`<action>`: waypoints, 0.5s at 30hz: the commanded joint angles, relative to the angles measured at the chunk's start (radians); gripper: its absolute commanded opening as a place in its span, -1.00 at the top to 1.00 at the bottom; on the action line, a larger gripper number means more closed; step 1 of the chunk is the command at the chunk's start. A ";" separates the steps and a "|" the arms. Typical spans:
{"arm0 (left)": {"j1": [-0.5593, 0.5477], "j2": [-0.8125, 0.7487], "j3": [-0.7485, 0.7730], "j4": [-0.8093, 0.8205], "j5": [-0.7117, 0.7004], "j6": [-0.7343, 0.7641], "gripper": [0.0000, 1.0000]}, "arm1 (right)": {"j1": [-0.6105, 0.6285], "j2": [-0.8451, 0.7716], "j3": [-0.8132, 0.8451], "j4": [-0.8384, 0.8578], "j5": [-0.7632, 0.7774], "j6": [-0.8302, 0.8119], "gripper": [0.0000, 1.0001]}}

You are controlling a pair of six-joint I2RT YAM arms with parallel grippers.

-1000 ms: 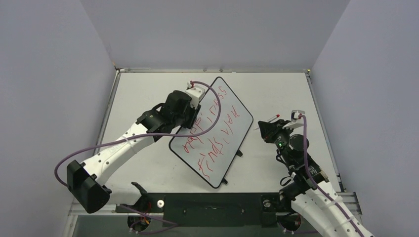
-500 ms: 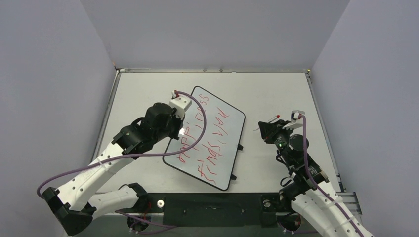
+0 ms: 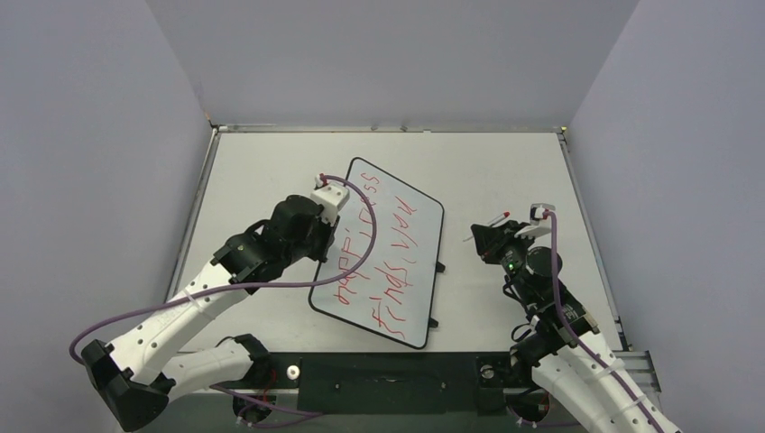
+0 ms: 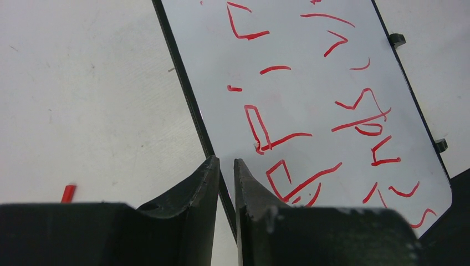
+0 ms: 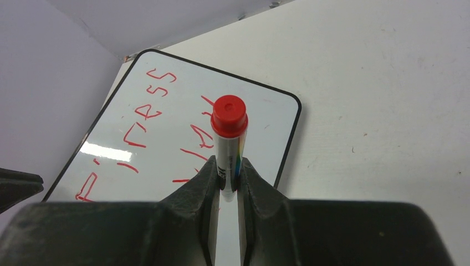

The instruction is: Write a sentence on the whiteboard

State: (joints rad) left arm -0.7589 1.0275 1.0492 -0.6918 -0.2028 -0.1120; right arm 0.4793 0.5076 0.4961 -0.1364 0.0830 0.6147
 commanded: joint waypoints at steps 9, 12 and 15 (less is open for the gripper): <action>-0.006 -0.081 0.063 0.017 -0.045 -0.044 0.28 | 0.007 0.007 -0.017 0.032 0.011 0.006 1.00; -0.006 -0.096 0.076 -0.006 -0.096 -0.058 0.20 | 0.006 0.005 -0.012 0.030 0.007 0.007 1.00; -0.005 -0.142 0.065 -0.015 -0.162 -0.071 0.20 | 0.007 0.009 -0.007 0.035 -0.003 0.009 1.00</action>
State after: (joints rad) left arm -0.7589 0.9459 1.0756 -0.7006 -0.2646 -0.1528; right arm 0.4793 0.5121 0.4820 -0.1356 0.0826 0.6151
